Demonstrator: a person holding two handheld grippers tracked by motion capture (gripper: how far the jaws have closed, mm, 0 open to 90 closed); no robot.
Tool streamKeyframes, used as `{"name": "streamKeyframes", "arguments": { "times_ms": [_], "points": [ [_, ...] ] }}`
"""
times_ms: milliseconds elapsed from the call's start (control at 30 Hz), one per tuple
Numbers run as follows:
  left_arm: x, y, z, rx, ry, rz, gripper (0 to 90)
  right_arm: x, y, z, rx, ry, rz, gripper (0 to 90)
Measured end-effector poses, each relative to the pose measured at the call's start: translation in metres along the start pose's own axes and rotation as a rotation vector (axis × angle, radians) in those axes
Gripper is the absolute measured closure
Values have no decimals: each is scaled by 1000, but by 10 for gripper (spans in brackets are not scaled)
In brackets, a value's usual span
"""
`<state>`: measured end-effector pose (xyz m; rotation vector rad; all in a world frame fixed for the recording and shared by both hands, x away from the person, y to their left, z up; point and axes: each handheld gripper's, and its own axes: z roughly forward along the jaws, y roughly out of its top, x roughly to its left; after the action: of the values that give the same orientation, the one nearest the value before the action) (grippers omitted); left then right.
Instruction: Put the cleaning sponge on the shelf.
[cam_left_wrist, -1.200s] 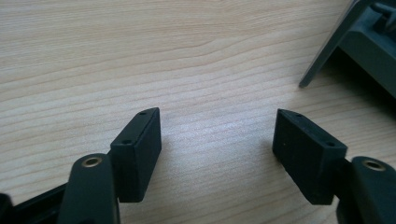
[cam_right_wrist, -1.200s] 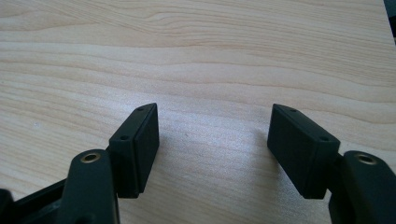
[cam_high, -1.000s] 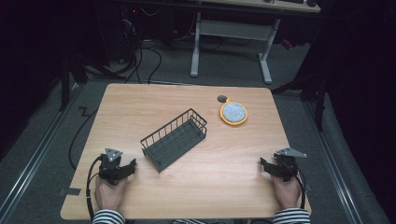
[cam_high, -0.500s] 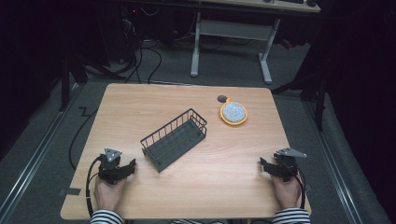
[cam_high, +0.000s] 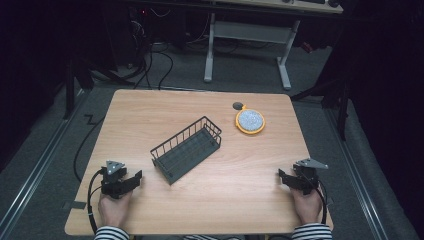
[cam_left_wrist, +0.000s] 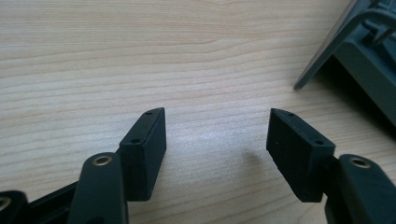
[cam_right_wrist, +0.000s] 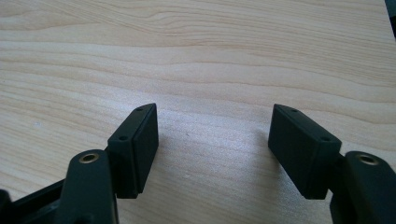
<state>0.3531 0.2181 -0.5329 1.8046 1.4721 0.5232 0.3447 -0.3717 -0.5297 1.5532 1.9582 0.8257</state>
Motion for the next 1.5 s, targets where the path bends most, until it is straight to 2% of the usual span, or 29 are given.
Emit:
{"name": "streamKeyframes", "arguments": {
  "times_ms": [133, 267, 433, 500, 633, 833, 967, 1133, 1367, 1500],
  "points": [
    [3, 3, -7, -16, -24, -22, 400, 0, 0, 0, 0, 0, 0, 336],
    [4, 8, -12, -24, -74, -37, 398, 0, 0, 0, 0, 0, 0, 335],
    [6, 16, -19, -38, -86, -59, 386, 0, 0, 0, 0, 2, 1, 334],
    [5, 22, -25, -49, -105, -66, 387, 0, 0, 0, 0, 2, 1, 334],
    [3, 33, -36, -57, -118, -61, 414, 0, 0, 0, 1, 5, -1, 334],
    [-6, 57, -59, -111, -150, -43, 408, 0, 0, 0, 1, 6, -3, 333],
    [-15, 71, -63, -104, -141, -18, 395, 0, 0, 0, 0, 7, -4, 333],
    [-31, 87, -57, -93, -167, 25, 388, 0, 0, 0, -1, 10, 3, 335],
    [-55, 107, -29, -35, -171, 88, 351, 0, 0, 0, 0, 6, 0, 335],
    [-61, 109, -10, 5, -172, 128, 400, 0, 0, -1, 1, 6, 1, 334]
  ]
}}
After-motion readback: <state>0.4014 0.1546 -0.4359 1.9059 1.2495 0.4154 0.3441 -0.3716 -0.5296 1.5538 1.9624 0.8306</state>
